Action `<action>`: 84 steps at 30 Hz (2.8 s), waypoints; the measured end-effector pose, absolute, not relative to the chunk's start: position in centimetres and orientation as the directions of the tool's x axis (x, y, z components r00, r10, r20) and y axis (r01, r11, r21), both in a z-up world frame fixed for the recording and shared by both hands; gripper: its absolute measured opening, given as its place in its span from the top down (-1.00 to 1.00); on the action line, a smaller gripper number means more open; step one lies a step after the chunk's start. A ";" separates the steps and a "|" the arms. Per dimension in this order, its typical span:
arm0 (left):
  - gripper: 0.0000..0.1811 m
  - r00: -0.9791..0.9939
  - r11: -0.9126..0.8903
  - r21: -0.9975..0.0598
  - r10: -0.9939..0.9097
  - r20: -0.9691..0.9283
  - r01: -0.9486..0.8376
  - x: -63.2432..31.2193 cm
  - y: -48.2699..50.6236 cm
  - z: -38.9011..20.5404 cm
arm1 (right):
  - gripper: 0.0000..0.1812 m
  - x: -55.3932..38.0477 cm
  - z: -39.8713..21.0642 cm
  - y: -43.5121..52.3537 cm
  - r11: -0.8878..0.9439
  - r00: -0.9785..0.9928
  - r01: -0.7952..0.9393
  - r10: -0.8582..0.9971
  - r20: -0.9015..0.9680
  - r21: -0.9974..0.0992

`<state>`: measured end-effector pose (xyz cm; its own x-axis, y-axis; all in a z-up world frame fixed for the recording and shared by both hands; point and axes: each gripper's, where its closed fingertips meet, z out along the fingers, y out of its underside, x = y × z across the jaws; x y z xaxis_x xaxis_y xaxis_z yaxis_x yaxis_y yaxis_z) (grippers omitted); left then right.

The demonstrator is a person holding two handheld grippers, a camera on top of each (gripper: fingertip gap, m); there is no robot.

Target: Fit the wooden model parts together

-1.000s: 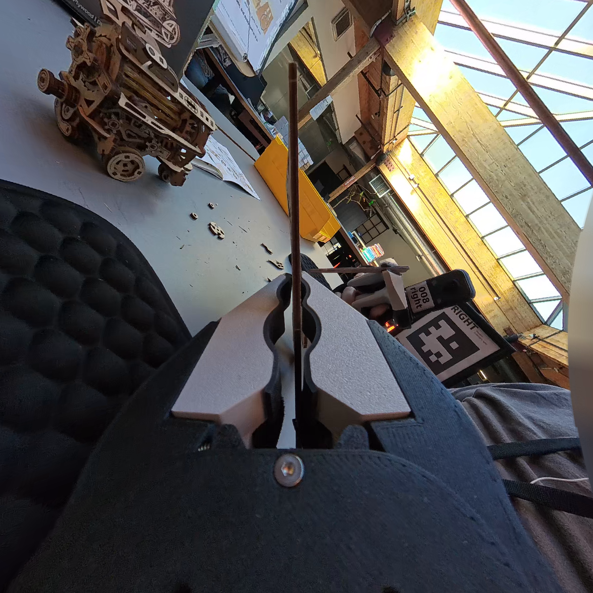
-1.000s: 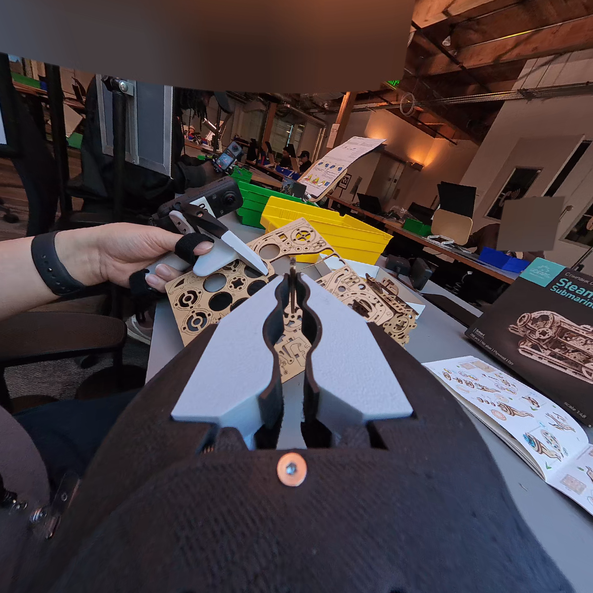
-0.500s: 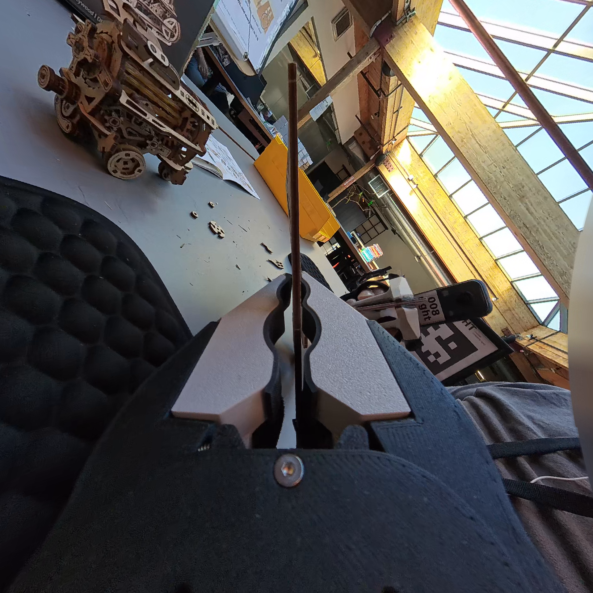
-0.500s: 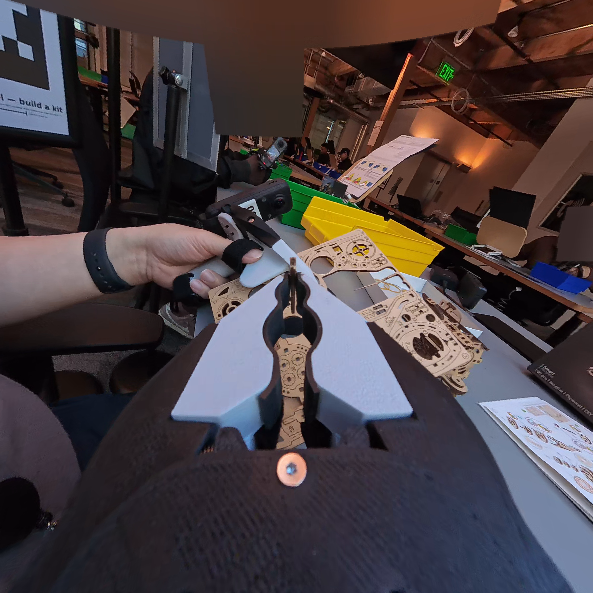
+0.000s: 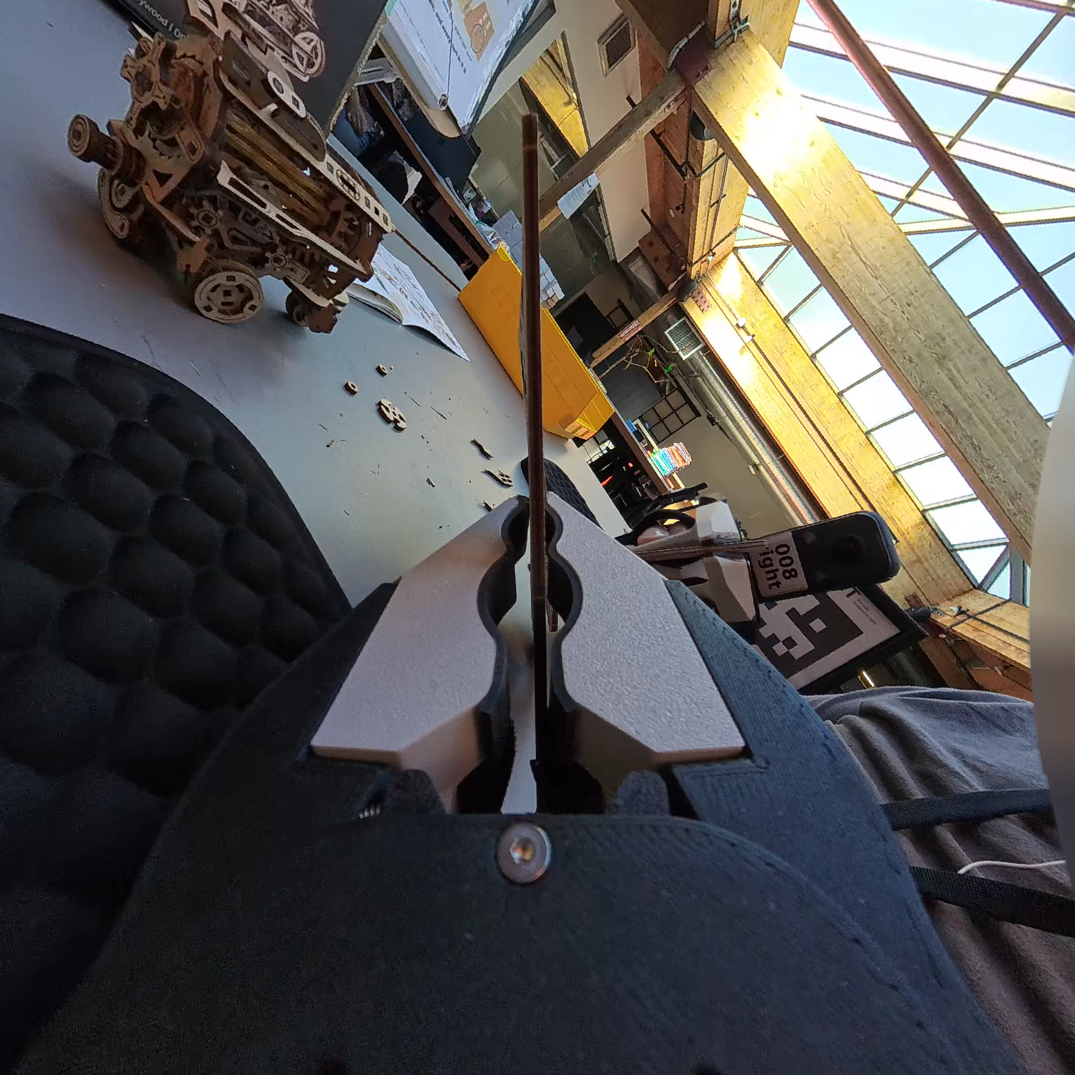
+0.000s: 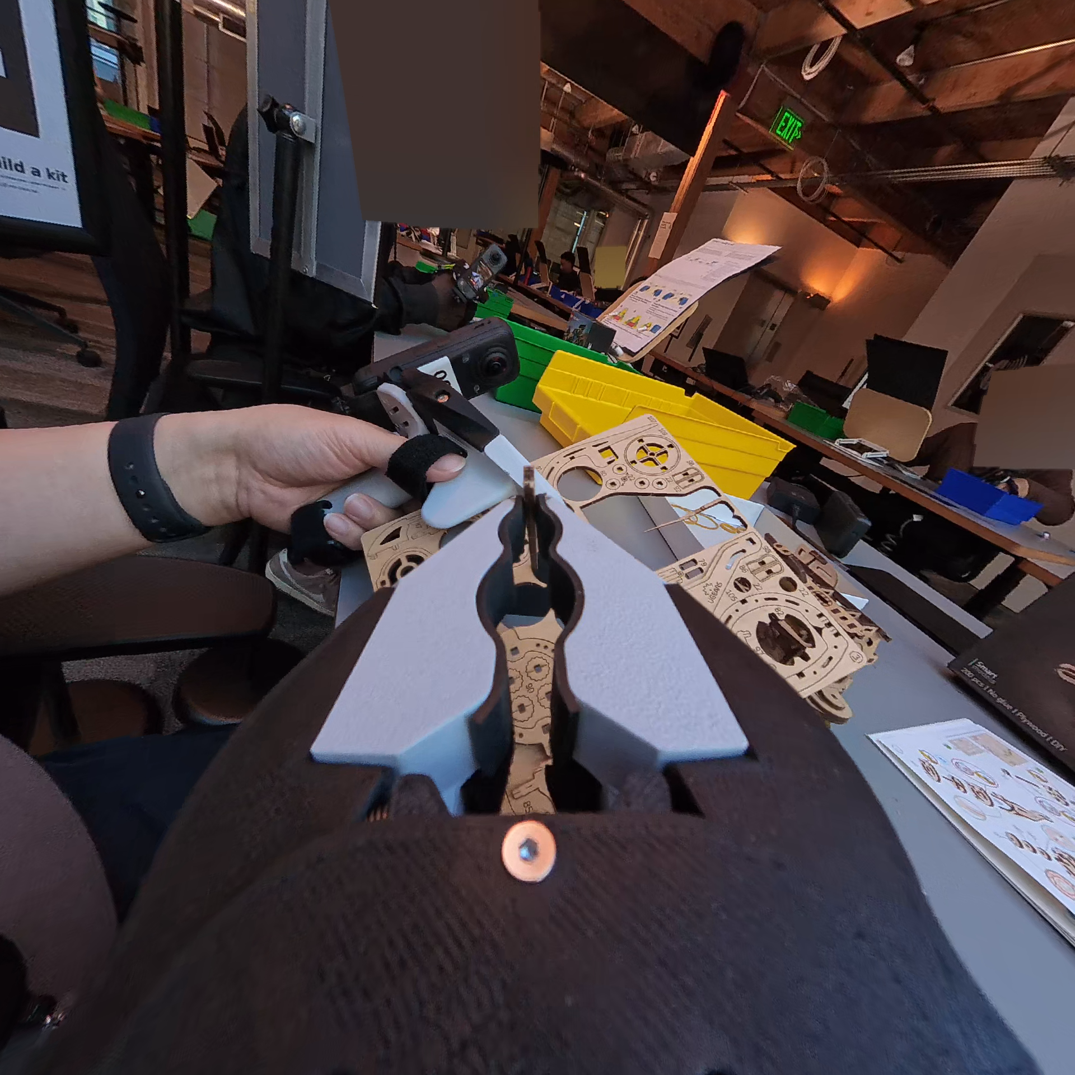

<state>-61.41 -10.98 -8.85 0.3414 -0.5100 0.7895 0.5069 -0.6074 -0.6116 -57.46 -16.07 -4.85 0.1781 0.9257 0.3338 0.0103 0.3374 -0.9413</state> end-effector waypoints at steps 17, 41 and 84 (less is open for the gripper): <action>0.99 0.349 -0.604 -0.617 -0.511 0.785 0.504 -61.3 -11.2 -8.9 | 0.98 -57.3 -4.2 -15.1 0.411 0.269 0.044 0.873 0.407 -0.911; 0.99 0.414 -0.608 -0.633 -0.479 0.774 0.480 -62.1 -11.4 -9.0 | 0.98 -45.6 -6.4 -12.6 0.478 0.412 0.296 0.717 0.562 -0.827; 0.99 0.406 -0.631 -0.620 -0.469 0.784 0.466 -59.2 -9.9 -9.2 | 0.98 -40.0 -9.4 -2.9 0.123 0.403 0.443 0.857 0.319 -0.888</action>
